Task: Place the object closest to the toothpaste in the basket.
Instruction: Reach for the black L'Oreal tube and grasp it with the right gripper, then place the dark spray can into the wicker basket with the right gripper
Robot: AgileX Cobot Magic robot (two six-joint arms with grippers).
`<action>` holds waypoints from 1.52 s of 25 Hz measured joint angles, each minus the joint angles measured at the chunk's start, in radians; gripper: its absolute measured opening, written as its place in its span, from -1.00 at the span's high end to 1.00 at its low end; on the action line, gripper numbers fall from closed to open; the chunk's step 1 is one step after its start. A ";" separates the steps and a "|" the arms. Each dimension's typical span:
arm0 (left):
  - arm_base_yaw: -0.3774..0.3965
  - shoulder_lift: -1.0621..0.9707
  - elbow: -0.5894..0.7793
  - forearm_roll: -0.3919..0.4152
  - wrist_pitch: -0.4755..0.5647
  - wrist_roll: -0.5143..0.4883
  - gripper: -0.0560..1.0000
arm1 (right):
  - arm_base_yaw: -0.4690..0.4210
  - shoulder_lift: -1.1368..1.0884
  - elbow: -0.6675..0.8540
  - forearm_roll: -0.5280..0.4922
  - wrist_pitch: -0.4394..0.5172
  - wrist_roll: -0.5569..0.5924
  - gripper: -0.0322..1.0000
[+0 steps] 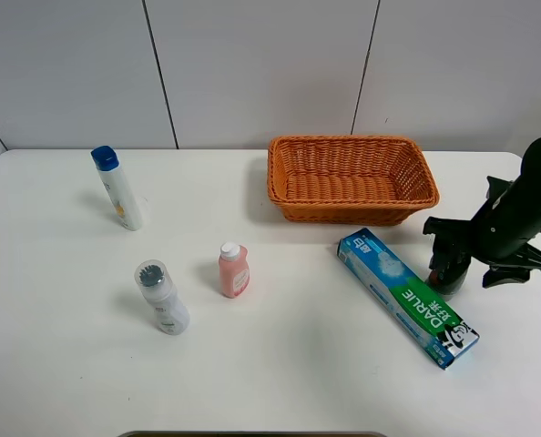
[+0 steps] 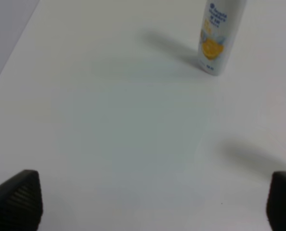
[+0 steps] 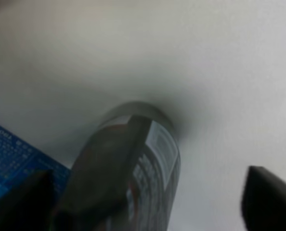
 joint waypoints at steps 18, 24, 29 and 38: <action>0.000 0.000 0.000 -0.001 0.000 0.000 -0.88 | 0.003 0.000 0.000 0.002 -0.004 0.011 0.23; 0.000 0.000 0.000 -0.001 0.000 0.000 -0.88 | 0.003 0.000 0.000 0.002 -0.004 0.011 0.23; 0.000 0.000 0.000 -0.001 0.000 0.000 -0.88 | 0.003 0.000 0.000 0.002 -0.004 0.011 0.23; 0.000 0.000 0.000 -0.001 0.000 0.000 -0.88 | 0.003 -0.080 0.000 -0.012 0.003 0.011 0.23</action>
